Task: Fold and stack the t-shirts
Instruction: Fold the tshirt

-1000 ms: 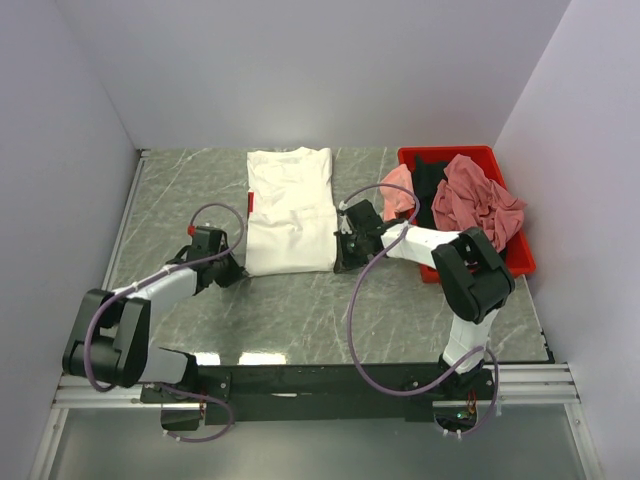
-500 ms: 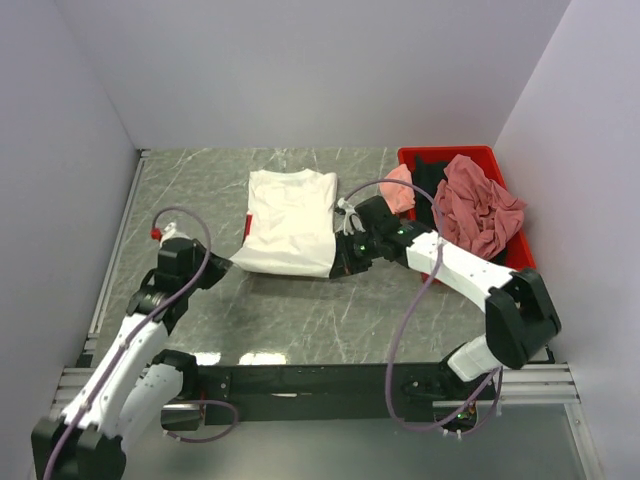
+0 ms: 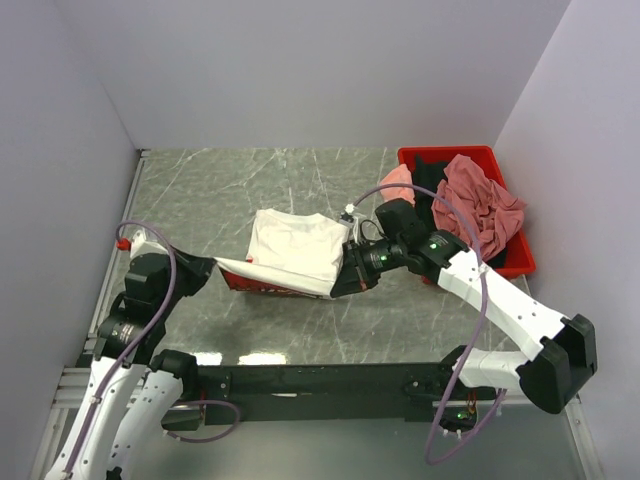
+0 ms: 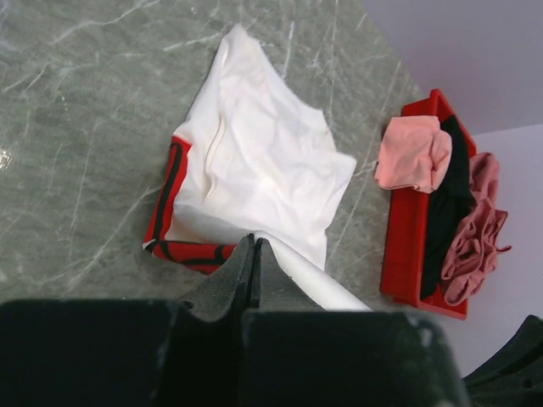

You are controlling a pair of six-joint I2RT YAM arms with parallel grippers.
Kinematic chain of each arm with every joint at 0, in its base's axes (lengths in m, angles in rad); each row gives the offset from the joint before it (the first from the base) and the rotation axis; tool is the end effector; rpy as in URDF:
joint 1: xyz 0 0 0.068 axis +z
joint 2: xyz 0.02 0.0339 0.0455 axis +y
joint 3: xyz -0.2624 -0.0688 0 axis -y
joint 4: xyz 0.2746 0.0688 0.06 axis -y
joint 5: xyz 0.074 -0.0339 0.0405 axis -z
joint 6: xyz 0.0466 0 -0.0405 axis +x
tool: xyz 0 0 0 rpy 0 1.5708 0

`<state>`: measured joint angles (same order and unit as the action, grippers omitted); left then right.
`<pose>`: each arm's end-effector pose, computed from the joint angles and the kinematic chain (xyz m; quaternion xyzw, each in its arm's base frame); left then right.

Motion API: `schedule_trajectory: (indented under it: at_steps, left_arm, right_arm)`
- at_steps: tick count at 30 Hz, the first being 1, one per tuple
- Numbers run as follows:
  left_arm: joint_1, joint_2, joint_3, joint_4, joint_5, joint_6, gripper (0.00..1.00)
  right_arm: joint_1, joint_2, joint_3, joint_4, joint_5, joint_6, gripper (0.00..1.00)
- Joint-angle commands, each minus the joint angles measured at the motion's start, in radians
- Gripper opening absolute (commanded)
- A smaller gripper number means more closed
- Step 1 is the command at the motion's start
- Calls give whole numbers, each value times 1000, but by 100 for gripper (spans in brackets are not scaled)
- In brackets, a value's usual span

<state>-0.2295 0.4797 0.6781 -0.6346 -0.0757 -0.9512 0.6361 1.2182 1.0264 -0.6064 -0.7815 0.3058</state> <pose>0.1506 -0.0316 0.2967 -0.3166 0.7813 -0.2724 0.4638 0.2099 0.1958 0.2896 -0.2824 0.8212 0.4725 0.1504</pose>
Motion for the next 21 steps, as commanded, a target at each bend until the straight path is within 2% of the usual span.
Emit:
schedule_trajectory:
  at_steps: [1, 11, 21]
  left_arm:
    - [9, -6, 63, -4, -91, 11, 1]
    - [9, 111, 101, 156, -113, 42, 1]
    - [9, 384, 182, 299, -153, 71, 1]
  right_arm:
    - [2, -57, -6, -33, -94, 21, 0]
    - [-68, -36, -37, 92, -93, 93, 0]
    - [-184, 84, -28, 195, -234, 121, 0]
